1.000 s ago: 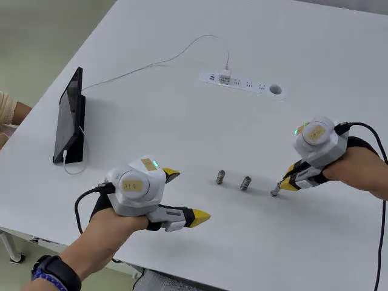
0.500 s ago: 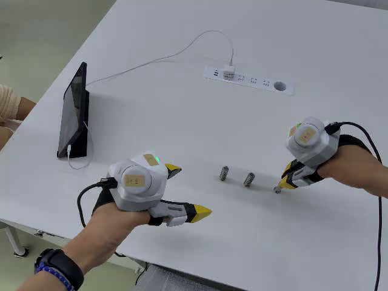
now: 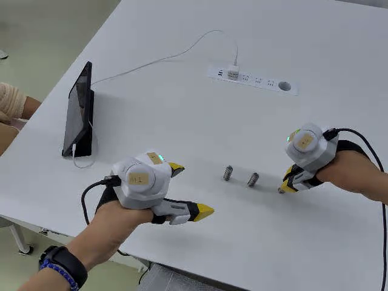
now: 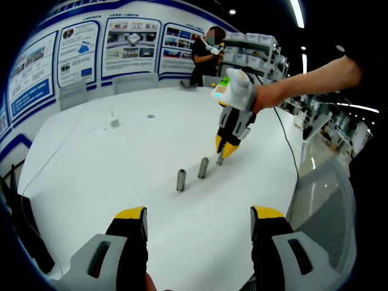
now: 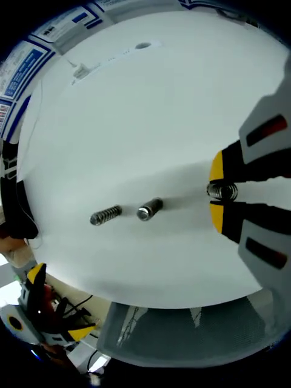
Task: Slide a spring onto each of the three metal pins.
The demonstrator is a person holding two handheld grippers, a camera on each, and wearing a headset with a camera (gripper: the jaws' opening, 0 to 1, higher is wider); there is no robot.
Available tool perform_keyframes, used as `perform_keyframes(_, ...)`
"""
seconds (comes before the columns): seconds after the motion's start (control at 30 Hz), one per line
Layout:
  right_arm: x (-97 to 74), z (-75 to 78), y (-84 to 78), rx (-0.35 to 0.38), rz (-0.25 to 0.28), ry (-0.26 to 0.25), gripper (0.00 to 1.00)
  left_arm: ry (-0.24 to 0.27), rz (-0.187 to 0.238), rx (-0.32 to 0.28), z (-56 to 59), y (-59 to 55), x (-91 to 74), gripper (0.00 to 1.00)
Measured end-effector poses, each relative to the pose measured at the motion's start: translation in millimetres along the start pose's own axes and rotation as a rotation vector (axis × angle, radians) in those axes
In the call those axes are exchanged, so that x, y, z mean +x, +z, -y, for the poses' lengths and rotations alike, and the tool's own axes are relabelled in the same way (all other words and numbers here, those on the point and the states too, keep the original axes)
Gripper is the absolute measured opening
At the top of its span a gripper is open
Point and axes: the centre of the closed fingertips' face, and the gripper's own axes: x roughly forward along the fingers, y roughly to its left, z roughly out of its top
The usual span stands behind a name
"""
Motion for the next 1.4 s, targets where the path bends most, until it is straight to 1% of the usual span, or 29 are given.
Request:
perform_keyframes(0.27, 11.0, 1.6, -4.2, 0.015, 0.001, 0.003, 0.13, 0.003, 0.000, -0.004, -0.4, -0.3, 0.0, 0.70)
perform_keyframes(0.4, 14.3, 0.7, -5.8, 0.012, -0.002, 0.006, 0.13, 0.003, -0.003, -0.003, 0.2, -0.1, 0.3, 0.70)
perform_keyframes(0.53, 14.0, 1.4, -5.0, 0.022, 0.006, 0.009, 0.14, 0.003, -0.004, -0.002, -0.2, -0.3, 0.8, 0.70)
perform_keyframes(0.6, 13.2, -0.6, -5.1, 0.024, 0.006, 0.016, 0.14, 0.003, -0.005, 0.000, 0.0, 0.0, 0.7, 0.70)
perform_keyframes(0.67, 11.4, -2.5, -4.7, 0.014, 0.013, 0.021, 0.17, 0.003, -0.004, 0.001, 0.1, 0.7, 0.7, 0.70)
perform_keyframes(0.8, 5.8, -2.6, -5.5, 0.013, 0.020, 0.012, 0.22, 0.001, -0.003, 0.003, 0.4, 2.0, 1.2, 0.70)
perform_keyframes(0.9, -0.3, -2.5, -6.1, 0.022, 0.036, 0.003, 0.25, -0.003, -0.003, 0.007, 2.3, 3.0, 2.2, 0.70)
perform_keyframes(0.97, -4.2, -3.2, -7.3, 0.031, 0.048, 0.001, 0.30, -0.007, -0.003, 0.008, 3.4, 2.5, 3.8, 0.70)
perform_keyframes(1.03, -8.4, -2.9, -9.3, 0.048, 0.062, -0.013, 0.31, -0.012, -0.004, 0.011, 5.6, 2.9, 4.7, 0.70)
perform_keyframes(1.1, -11.5, -3.9, -10.2, 0.075, 0.089, -0.017, 0.31, -0.015, -0.005, 0.013, 6.9, 3.1, 5.5, 0.70)
perform_keyframes(1.17, -13.8, -4.9, -10.9, 0.130, 0.123, -0.021, 0.32, -0.018, -0.004, 0.014, 7.9, 3.5, 6.0, 0.70)
perform_keyframes(1.27, -15.9, -6.2, -14.6, 0.183, 0.156, -0.026, 0.34, -0.021, 0.000, 0.012, 9.6, 5.2, 5.6, 0.70)
perform_keyframes(1.4, -19.5, -10.1, -18.0, 0.220, 0.198, -0.040, 0.36, -0.021, 0.001, 0.014, 10.0, 5.9, 5.1, 0.70)
